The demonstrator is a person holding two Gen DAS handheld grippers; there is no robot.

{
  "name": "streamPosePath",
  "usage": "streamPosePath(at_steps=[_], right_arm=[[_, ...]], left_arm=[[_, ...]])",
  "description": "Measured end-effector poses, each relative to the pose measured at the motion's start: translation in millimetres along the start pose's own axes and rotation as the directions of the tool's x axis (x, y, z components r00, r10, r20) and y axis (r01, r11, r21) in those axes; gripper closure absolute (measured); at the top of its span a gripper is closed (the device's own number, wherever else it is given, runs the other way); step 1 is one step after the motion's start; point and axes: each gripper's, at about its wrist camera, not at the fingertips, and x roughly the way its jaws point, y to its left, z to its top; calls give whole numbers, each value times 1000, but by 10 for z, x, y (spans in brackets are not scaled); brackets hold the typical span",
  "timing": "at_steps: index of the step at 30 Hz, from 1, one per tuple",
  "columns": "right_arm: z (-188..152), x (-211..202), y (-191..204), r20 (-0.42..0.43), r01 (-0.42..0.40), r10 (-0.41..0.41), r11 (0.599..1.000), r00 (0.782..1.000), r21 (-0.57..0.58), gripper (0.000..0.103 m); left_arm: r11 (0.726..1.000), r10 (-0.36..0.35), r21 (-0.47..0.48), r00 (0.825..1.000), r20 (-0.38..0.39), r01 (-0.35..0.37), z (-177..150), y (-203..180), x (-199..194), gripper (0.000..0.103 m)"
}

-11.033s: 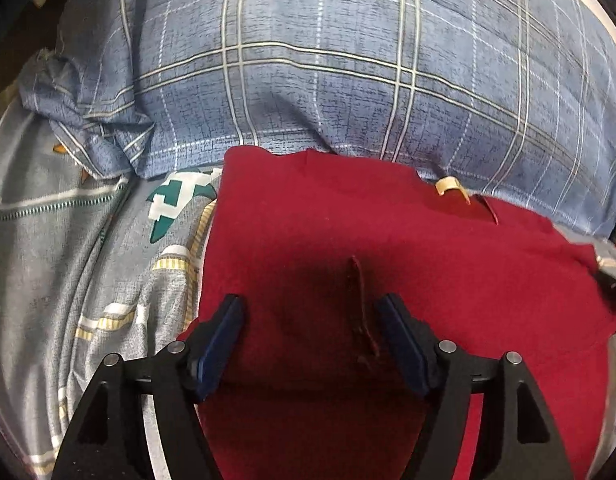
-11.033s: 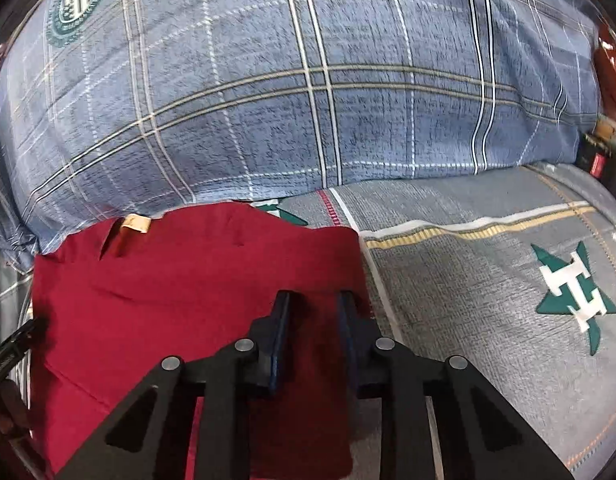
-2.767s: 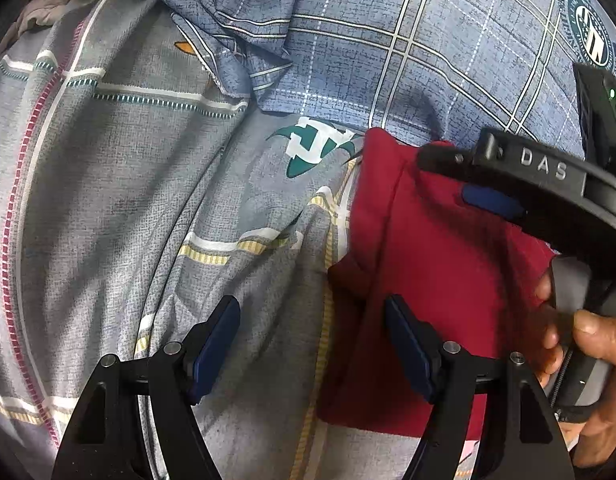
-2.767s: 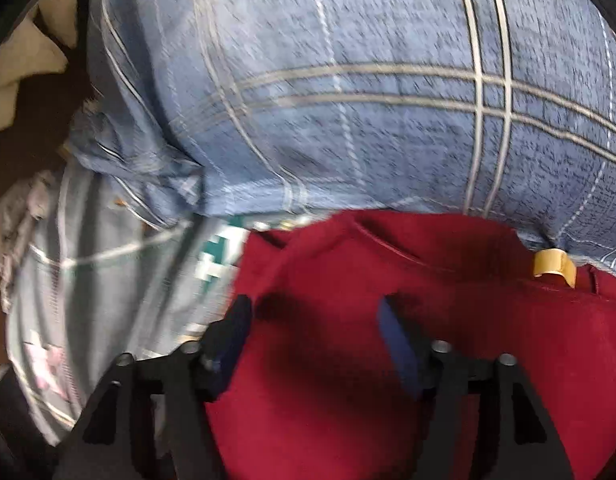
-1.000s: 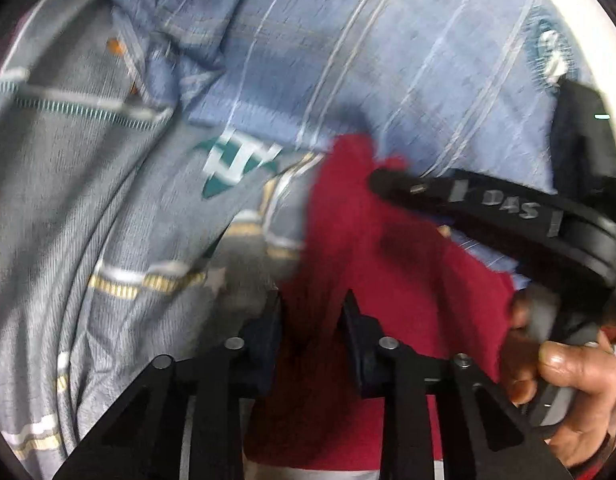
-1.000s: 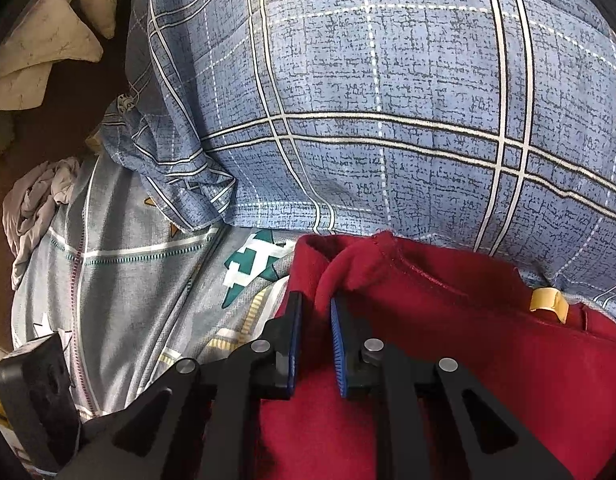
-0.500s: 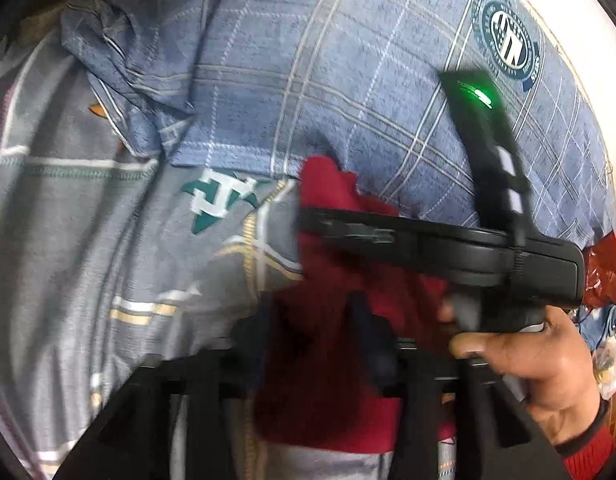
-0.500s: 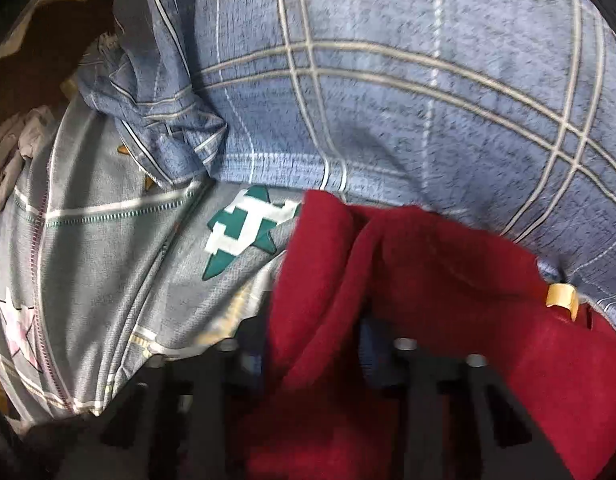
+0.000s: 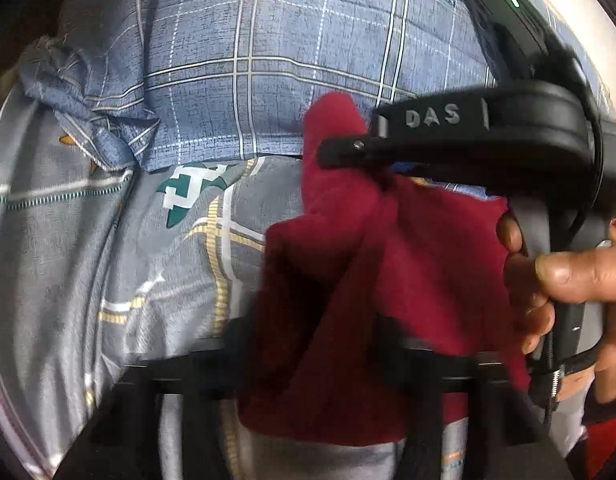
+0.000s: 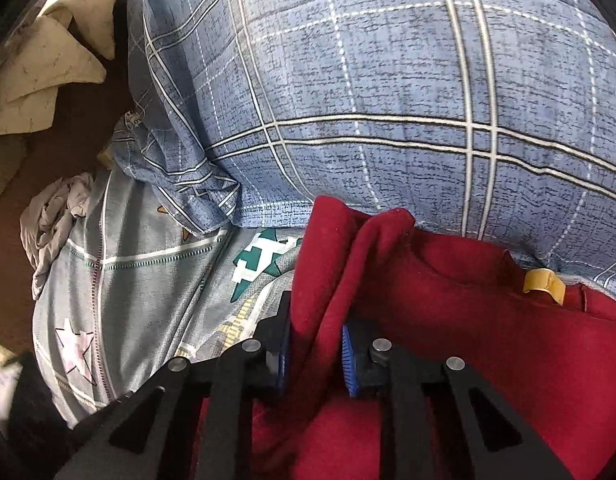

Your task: Fold small clothes

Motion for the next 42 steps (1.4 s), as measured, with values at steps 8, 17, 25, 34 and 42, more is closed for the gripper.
streamPosePath(at_steps=[8,17,25,34,42], right_arm=[[-55,-526,-192,54,-8,8,1000,998,3,86],[-327,-1617,-885,153,182,-180,983,972,2,86],[-797,-1515,-1912,49,290,-306,935,951,203,86],[-1152,-2060,-1765,136,185,-234,935,963,302,48],[-1434,-1667,-1507,64,122,-152,933,986,338,65]], left_arm=[[991,-135,-8,987,86,136,-5,-502,-484,85],[946,-257,207,966,7,250,-84,-1966,-374,86],[939,-256,188,950,-179,288,-328,-2307,238,69],[947,-119,303,993,15,109,-449,-1701,-676,31],[979,-51,195,998,-46,59,-529,-1537,-426,32]])
